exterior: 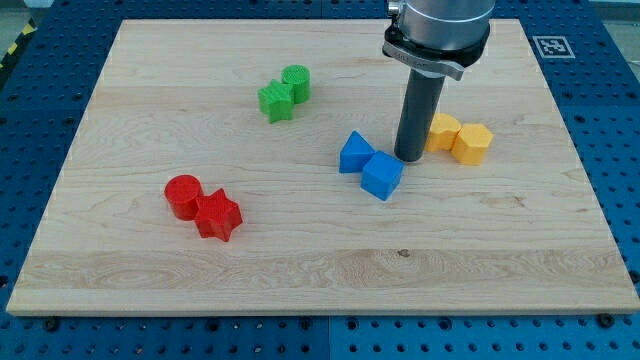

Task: Slightly move the heart to the up side

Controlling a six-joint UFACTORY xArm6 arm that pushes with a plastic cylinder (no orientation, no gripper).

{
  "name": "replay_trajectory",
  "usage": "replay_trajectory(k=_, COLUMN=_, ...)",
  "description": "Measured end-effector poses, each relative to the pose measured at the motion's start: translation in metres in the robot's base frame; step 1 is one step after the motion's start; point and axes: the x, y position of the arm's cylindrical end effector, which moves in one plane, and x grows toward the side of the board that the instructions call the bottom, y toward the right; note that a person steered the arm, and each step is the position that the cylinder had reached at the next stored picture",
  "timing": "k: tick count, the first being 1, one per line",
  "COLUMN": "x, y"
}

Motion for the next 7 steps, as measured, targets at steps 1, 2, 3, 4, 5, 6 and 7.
replay_trajectory(k=1, x=-0.021, y=-0.001)
replay_trajectory(k=2, x=-0.033, y=0.002)
replay_trajectory(k=3, x=-0.011, y=-0.001)
replay_trajectory(k=4, x=-0.007, y=-0.001)
replay_trajectory(k=5, x=-0.001, y=0.000)
replay_trajectory(k=6, x=-0.001, y=0.000)
replay_trajectory(k=7, x=-0.001, y=0.009)
